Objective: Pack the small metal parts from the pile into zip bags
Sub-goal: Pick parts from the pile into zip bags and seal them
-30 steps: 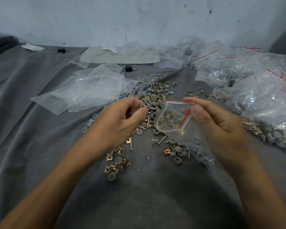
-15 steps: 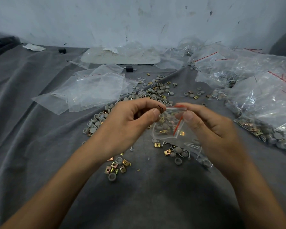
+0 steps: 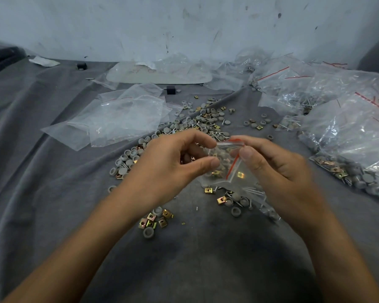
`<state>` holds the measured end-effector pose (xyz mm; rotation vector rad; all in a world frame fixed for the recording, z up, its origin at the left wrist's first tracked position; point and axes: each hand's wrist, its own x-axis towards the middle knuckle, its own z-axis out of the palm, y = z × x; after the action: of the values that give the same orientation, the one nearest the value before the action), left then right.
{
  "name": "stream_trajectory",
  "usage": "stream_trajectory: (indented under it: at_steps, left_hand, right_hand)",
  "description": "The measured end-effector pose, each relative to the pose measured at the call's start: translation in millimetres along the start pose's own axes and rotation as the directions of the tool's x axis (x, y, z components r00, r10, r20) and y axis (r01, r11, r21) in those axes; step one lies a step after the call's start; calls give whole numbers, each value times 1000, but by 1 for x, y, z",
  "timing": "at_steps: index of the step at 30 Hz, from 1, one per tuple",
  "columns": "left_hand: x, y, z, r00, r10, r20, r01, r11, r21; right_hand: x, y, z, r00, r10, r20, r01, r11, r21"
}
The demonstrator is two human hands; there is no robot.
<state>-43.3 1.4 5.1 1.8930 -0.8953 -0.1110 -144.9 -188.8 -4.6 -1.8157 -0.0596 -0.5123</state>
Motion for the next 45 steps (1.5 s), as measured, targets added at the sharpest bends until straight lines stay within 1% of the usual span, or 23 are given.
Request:
stream_trajectory:
  at_steps: [3, 5, 8, 9, 10, 11, 13, 14, 16, 18, 20, 23, 28, 30, 33, 36, 40, 45]
  left_hand:
    - [0, -3, 3, 1000, 4, -13, -4, 1000, -21]
    - [1, -6, 3, 999, 24, -45, -24, 1000, -6]
    - [1, -12, 1, 985, 43, -167, -34, 998, 55]
    - [1, -14, 2, 984, 35, -176, -16, 994, 104]
    - [0, -15, 4, 989, 19, -145, 8, 982, 189]
    - [-2, -17, 8, 997, -5, -78, 28, 956, 293]
    - [-7, -22, 21, 996, -61, 72, 19, 877, 480]
    - [-10, -25, 28, 990, -82, 116, 6, 840, 542]
    - [-15, -28, 40, 985, -106, 134, 4, 799, 601]
    - [-16, -31, 46, 990, -95, 107, 8, 780, 626]
    - [-16, -33, 48, 992, -73, 98, -4, 782, 624]
    - [-16, -32, 51, 990, -58, 129, -29, 813, 582]
    - [-19, -25, 58, 986, 1, 164, -95, 821, 564]
    - [-20, -23, 57, 983, 16, 184, -121, 810, 574]
    - [-21, -20, 53, 976, 24, 215, -157, 764, 625]
    - [-21, -17, 47, 968, 4, 251, -171, 743, 647]
    - [-21, -13, 37, 955, -77, 287, -136, 744, 654]
    - [-21, -14, 34, 939, -103, 328, -159, 716, 680]
  right_hand:
    - [0, 1, 0, 1000, 2, 1, -2, 1000, 0]
    - [1, 1, -1, 1000, -8, -27, 9, 1000, 24]
    - [4, 3, -6, 990, -26, -141, 34, 998, 54]
    - [5, 4, -7, 983, -24, -185, 36, 997, 62]
    - [5, 5, -9, 975, -17, -224, 34, 997, 73]
    - [6, 6, -10, 967, -7, -255, 30, 996, 88]
    - [7, 8, -11, 957, 5, -290, 27, 994, 106]
    - [7, 8, -12, 955, 6, -295, 27, 994, 108]
    - [7, 8, -12, 957, 0, -289, 30, 995, 100]
    - [7, 7, -12, 959, -5, -284, 32, 995, 90]
    - [6, 6, -12, 958, -7, -285, 35, 995, 92]
    - [6, 5, -11, 961, -4, -275, 29, 996, 88]
    - [6, 5, -13, 966, 28, -256, -3, 995, 98]
    - [6, 5, -13, 966, 34, -256, -8, 995, 101]
    - [6, 5, -13, 966, 36, -255, -9, 994, 107]
    - [6, 5, -13, 966, 32, -255, -2, 993, 118]
    - [5, 5, -13, 970, 24, -243, 0, 995, 101]
    - [5, 5, -13, 974, 16, -226, 1, 997, 75]
